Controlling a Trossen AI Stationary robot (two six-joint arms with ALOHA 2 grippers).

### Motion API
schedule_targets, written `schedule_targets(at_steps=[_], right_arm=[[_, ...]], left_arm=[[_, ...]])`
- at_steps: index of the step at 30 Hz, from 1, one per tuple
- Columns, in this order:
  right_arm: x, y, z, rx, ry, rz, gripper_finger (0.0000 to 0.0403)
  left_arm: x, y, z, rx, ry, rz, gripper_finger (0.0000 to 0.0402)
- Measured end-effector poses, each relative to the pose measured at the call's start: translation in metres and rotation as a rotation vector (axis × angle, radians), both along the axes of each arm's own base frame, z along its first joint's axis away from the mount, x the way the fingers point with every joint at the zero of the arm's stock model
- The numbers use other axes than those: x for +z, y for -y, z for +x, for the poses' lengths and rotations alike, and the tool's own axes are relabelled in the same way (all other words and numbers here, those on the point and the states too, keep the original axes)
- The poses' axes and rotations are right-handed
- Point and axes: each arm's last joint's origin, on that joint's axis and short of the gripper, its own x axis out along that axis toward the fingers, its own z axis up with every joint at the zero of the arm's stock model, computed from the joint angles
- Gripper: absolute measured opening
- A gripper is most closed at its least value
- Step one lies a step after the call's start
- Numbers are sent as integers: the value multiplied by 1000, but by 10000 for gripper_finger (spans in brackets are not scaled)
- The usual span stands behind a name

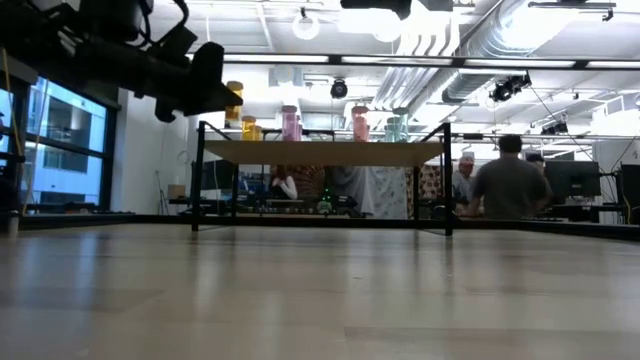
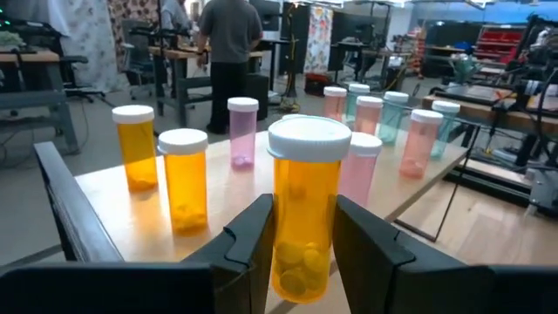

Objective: Pick and place medicine bottles onto shelf by color
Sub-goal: Put the orange pill bottle on the shelf aligned with the other orange pill bottles

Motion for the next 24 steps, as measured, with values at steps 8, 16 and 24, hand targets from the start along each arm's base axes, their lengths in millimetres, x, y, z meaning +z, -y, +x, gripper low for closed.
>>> schedule_targets(at_steps=[8, 16, 24], right_arm=[[0, 0, 0, 1, 0, -2, 193], [0, 0, 0, 1, -3, -2, 193], [0, 0, 0, 1, -3, -2, 193]], left_arm=[[-6, -13, 2, 35, 1, -1, 97], [-13, -20, 6, 16, 3, -2, 97], [-20, -23, 9, 26, -12, -11, 97]])
